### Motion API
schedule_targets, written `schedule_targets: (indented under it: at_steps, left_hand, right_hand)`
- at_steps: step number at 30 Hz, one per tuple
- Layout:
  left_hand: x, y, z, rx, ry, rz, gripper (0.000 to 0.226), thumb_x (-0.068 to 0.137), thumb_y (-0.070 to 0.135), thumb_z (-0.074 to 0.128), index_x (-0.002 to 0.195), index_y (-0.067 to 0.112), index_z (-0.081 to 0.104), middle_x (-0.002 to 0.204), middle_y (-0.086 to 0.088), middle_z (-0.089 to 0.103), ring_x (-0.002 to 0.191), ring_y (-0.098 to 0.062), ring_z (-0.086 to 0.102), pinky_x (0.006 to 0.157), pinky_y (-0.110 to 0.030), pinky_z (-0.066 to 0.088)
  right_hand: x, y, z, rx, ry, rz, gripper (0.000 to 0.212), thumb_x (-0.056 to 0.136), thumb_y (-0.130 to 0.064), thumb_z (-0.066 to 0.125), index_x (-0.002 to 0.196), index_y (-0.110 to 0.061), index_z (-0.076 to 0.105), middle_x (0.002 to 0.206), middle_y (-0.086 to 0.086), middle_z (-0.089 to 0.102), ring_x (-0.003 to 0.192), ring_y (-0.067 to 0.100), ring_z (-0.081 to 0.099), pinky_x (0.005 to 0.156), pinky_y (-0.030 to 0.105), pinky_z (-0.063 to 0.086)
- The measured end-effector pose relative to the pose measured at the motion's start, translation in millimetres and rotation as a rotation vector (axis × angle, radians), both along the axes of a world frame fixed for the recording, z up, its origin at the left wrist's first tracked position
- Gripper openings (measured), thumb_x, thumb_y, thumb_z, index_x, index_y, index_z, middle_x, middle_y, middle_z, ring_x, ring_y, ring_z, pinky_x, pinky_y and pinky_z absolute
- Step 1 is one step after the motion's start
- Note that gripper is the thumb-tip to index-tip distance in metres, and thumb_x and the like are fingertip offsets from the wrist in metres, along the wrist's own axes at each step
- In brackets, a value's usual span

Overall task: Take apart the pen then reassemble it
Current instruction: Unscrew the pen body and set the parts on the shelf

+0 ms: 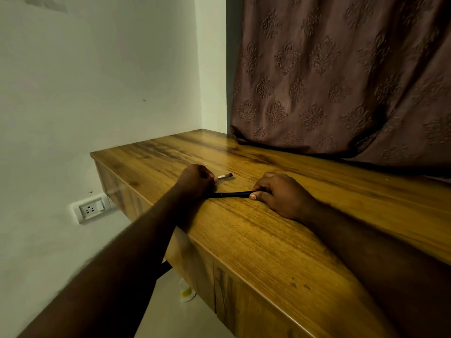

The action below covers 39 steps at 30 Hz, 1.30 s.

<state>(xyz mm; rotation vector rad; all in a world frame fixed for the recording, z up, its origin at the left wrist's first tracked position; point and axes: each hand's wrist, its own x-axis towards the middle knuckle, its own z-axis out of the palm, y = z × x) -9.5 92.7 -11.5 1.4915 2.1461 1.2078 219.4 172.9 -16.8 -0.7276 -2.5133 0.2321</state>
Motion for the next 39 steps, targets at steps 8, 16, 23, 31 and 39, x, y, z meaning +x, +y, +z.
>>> schedule_targets:
  at_steps: [8, 16, 23, 31, 39]
  left_hand:
    - [15, -21, 0, 0.263, 0.144, 0.022, 0.007, 0.089, 0.021, 0.061, 0.092, 0.015, 0.059, 0.082, -0.002, 0.064, 0.07, -0.012, 0.056, 0.059, -0.024, 0.041]
    - [41, -42, -3, 0.194, 0.57, -0.131, 0.038, 0.079, 0.028, 0.07, 0.113, 0.016, 0.057, 0.104, -0.006, 0.064, 0.094, -0.022, 0.057, 0.078, -0.033, 0.047]
    - [51, -50, 1, 0.191, 0.577, -0.153, 0.033, 0.086, 0.022, 0.062, 0.117, 0.013, 0.054, 0.111, -0.008, 0.062, 0.1, -0.023, 0.056, 0.08, -0.029, 0.041]
    - [51, -47, 0, 0.182, 0.609, -0.126, 0.027, 0.093, 0.028, 0.053, 0.117, 0.016, 0.051, 0.104, -0.01, 0.065, 0.093, -0.027, 0.059, 0.078, -0.037, 0.044]
    - [50, -49, 0, 0.23, 0.611, -0.141, 0.028, 0.087, 0.031, 0.062, 0.109, 0.016, 0.056, 0.097, -0.009, 0.067, 0.086, -0.026, 0.059, 0.071, -0.031, 0.039]
  right_hand:
    - [0, 1, 1, -0.017, 0.01, -0.049, 0.018, 0.085, -0.036, 0.065, 0.096, -0.023, 0.073, 0.088, -0.005, 0.059, 0.087, 0.016, 0.055, 0.077, 0.04, 0.049]
    - [0, -2, 4, -0.049, -0.02, -0.104, 0.022, 0.086, -0.033, 0.064, 0.101, -0.02, 0.074, 0.092, -0.001, 0.06, 0.093, 0.019, 0.056, 0.08, 0.039, 0.049]
    - [2, -9, 5, -0.06, 0.116, -0.132, 0.031, 0.087, -0.034, 0.065, 0.113, -0.016, 0.066, 0.105, 0.001, 0.059, 0.093, 0.014, 0.055, 0.08, 0.033, 0.047]
    - [-25, -36, 9, -0.469, 0.612, -0.005, 0.015, 0.089, -0.025, 0.065, 0.076, -0.016, 0.067, 0.062, -0.006, 0.054, 0.053, 0.007, 0.044, 0.052, 0.021, 0.033]
    - [-28, -37, 7, -0.654, 0.649, -0.012, 0.017, 0.09, -0.019, 0.063, 0.082, -0.004, 0.063, 0.071, 0.02, 0.054, 0.044, 0.018, 0.041, 0.039, 0.024, 0.03]
